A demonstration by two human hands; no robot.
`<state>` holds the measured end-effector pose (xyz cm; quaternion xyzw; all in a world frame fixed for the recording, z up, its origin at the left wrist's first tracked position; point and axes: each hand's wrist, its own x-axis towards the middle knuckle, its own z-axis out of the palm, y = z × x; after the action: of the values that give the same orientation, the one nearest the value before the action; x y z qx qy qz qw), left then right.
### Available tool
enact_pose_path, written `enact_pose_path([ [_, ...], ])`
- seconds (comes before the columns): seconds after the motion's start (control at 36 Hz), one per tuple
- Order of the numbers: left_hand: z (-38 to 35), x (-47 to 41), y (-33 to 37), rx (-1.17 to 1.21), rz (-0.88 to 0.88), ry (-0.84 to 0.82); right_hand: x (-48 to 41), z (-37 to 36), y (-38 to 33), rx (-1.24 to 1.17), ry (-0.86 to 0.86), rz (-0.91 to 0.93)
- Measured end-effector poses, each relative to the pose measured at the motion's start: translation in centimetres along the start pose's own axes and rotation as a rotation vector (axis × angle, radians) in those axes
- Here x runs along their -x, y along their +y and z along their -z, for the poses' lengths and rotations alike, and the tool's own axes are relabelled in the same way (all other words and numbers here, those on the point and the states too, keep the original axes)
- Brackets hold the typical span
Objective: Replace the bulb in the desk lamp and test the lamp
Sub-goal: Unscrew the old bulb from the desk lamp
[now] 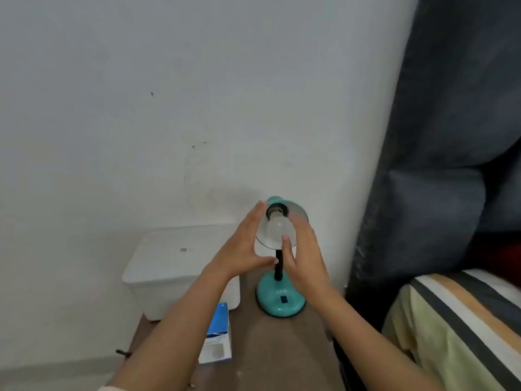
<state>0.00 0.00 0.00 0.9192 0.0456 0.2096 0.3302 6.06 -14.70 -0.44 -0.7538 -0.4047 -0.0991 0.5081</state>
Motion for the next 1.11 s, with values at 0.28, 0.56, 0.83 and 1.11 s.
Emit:
enact_pose_path([
  [0.28, -0.5, -1.5, -1.3, 0.043, -0.087, 0.083, -2.6, -1.9, 0.7, -0.023, -0.004, -0.245],
  [0.56, -0.1, -1.9, -1.5, -0.026, -0.171, 0.094, -4.1, -1.6, 0.4, 0.233, -0.084, -0.187],
  [0.83, -0.1, -1.9, -1.4, -0.04, -0.192, 0.102, -4.0, -3.0, 0.1, 0.096, -0.06, -0.243],
  [1.11, -0.1, -1.9, -1.6, -0.088, -0.206, 0.092, -4.8, -2.8, 0.2, 0.112, -0.075, -0.259],
])
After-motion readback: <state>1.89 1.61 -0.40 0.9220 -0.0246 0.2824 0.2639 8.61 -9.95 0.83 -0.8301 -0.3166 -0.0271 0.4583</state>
